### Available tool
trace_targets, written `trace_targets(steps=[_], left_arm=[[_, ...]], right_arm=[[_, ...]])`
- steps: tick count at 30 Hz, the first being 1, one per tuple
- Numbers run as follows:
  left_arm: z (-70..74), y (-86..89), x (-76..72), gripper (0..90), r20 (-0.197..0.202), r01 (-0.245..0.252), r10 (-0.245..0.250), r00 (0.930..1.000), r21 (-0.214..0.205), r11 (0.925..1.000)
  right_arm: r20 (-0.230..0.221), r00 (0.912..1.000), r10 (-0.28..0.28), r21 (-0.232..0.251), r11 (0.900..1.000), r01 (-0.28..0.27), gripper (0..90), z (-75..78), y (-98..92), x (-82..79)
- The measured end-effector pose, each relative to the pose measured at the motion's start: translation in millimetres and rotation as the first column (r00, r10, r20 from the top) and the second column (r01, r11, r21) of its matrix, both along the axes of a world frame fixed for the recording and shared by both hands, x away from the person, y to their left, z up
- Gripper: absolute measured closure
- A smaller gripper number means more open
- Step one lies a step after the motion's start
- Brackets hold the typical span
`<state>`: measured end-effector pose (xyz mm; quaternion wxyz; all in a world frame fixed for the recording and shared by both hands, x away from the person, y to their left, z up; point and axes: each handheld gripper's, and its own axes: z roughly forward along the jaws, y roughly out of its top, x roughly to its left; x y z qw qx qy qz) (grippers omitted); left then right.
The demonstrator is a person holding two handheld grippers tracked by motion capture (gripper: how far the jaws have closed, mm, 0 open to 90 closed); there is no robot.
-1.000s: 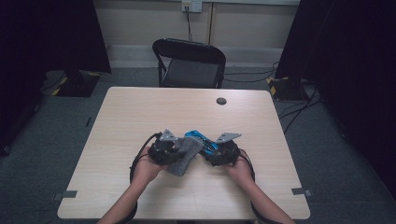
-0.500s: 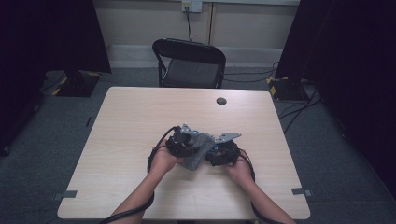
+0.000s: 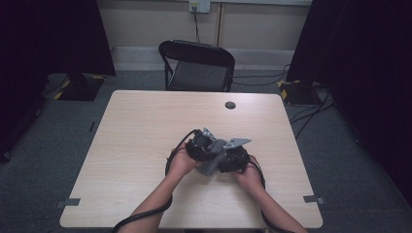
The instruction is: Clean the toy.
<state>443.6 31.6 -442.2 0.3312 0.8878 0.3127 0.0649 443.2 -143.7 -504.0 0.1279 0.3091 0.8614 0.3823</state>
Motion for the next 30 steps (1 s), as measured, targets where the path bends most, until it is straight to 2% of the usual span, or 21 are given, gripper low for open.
trace_targets(steps=[2, 4, 6, 7, 10, 21, 30], left_arm=[[-3.1, -3.2, 0.0, 78.6, 0.005, 0.008, -0.009, 0.9999, 0.034, 0.9994], [-6.9, -0.8, 3.7, 78.5, -0.01, -0.011, 0.011, 0.9999, 0.012, 0.9999], [-6.9, -0.2, 3.9, 78.5, 0.0, -0.023, 0.023, 0.9997, 0.013, 0.9996], [-6.0, -0.4, 3.2, 78.5, 0.018, -0.026, 0.025, 0.9995, 0.031, 0.9992], [-4.4, 0.4, 5.8, 78.4, 0.031, -0.043, 0.042, 0.9986, 0.04, 0.9982], [-1.5, 0.3, 20.9, 78.5, 0.004, -0.079, 0.079, 0.9969, 0.046, 0.9958], [-0.6, 5.2, 30.7, 78.3, 0.007, -0.123, 0.123, 0.9924, 0.047, 0.9913]], right_arm=[[0.001, 1.0, 0.0, 0.0, 1.0, 0.0, 23.7, 0.0, 0.0, 0.0], [0.0, 1.0, 0.0, 0.001, 1.0, 0.0, 23.7, 0.0, 0.0, 0.0], [0.0, 1.0, 0.0, 0.0, 1.0, 0.0, 23.8, 0.0, 0.0, 0.0], [0.0, 1.0, 0.0, 0.0, 1.0, 0.0, 23.8, 0.0, 0.0, 0.0], [0.0, 1.0, 0.0, 0.001, 1.0, 0.0, 23.9, 0.0, 0.0, 0.1], [0.0, 1.0, 0.0, 0.001, 1.0, 0.0, 24.0, 0.0, 0.1, 0.0], [0.0, 1.0, 0.0, 0.001, 1.0, 0.0, 24.0, -0.1, 0.1, 0.0]])
